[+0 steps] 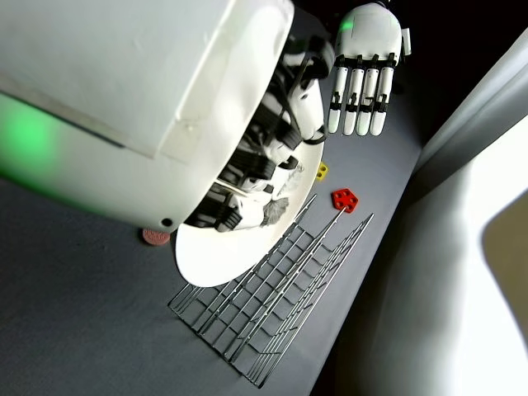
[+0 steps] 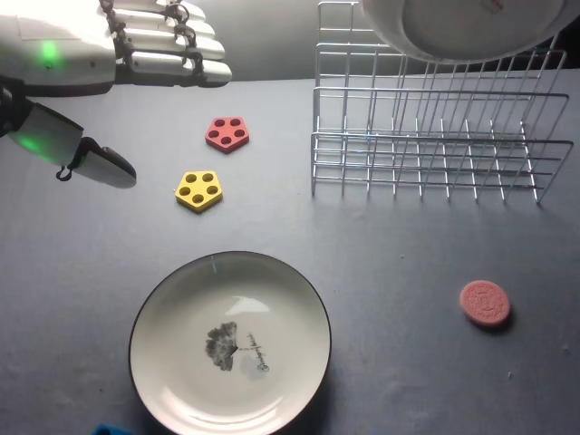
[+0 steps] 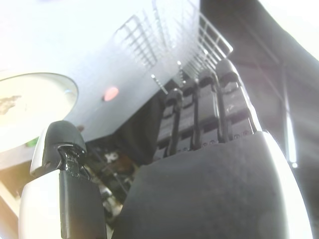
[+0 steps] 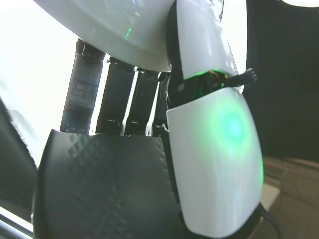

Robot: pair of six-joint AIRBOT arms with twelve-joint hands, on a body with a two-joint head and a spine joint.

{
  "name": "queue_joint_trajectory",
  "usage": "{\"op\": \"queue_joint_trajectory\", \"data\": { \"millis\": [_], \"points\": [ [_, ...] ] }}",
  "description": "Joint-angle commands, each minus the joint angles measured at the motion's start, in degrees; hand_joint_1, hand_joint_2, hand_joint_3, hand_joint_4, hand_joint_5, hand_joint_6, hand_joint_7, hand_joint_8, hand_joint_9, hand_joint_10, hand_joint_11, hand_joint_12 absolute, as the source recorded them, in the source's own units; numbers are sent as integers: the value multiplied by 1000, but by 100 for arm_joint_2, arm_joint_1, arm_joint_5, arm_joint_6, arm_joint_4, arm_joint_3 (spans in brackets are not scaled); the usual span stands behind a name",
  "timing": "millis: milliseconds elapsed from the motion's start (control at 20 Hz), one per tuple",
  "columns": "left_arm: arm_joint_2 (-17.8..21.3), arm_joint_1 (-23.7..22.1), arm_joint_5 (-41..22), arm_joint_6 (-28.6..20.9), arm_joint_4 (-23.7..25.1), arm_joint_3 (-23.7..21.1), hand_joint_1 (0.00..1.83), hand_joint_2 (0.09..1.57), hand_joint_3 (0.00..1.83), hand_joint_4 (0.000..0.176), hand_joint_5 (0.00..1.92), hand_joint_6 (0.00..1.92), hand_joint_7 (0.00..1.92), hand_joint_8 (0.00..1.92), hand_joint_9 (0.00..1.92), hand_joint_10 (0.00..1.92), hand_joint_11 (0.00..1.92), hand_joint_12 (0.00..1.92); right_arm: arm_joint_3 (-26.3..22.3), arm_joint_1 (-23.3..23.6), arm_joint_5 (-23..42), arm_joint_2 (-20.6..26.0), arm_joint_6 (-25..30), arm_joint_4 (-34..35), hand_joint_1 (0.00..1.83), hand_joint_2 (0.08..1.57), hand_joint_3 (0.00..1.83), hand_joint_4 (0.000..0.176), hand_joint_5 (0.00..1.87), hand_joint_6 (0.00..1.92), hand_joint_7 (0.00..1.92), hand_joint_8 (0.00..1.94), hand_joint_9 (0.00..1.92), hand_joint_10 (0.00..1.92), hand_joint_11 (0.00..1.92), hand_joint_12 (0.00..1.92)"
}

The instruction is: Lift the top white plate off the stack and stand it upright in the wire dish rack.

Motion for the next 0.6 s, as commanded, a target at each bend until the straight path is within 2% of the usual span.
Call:
{"op": "queue_joint_trajectory", "data": {
  "millis": [0,100,250,300,350,400,500,550],
  "points": [
    [65,-110,-193,30,-487,-22,341,1075,0,0,75,3,83,4,75,7,0,256,-32,65,854,98,90,-65,1480,1153,1,0,717,1279,863,891,920,1013,763,1607],
    [73,-97,-186,36,-488,-52,371,1075,0,0,67,1,73,2,64,2,0,219,-46,31,955,155,90,-23,1480,1151,0,0,725,1273,867,883,920,1009,774,1596],
    [80,-85,-186,74,-498,-87,336,1079,0,0,78,5,86,5,89,6,0,369,-43,-49,1107,235,89,104,1480,1155,0,0,718,1268,870,910,888,1042,767,1610],
    [83,-83,-186,75,-504,-87,353,1081,0,0,76,1,81,1,76,1,0,327,-39,-75,1107,250,89,145,1479,1161,0,0,707,1285,863,920,876,1061,756,1624],
    [85,-79,-186,75,-505,-87,355,1087,3,0,74,0,73,0,74,0,0,324,-38,-102,1107,271,89,182,1495,1066,0,0,906,1046,1090,577,1099,744,947,1402],
    [89,-67,-188,81,-507,-87,375,1079,0,0,84,4,83,4,81,3,0,327,-30,-159,1107,298,89,252,1497,1054,0,0,926,1009,1134,512,1126,692,973,1366],
    [91,-61,-188,84,-513,-87,361,1089,2,0,59,1,69,1,67,1,0,248,-26,-202,1110,326,89,266,1497,1051,0,0,930,999,1138,504,1147,660,968,1369],
    [92,-61,-189,85,-517,-87,331,1084,0,0,82,2,101,3,105,6,0,393,-19,-238,1168,349,89,306,1498,1047,0,0,940,983,1148,480,1160,642,977,1358]
  ]
}}
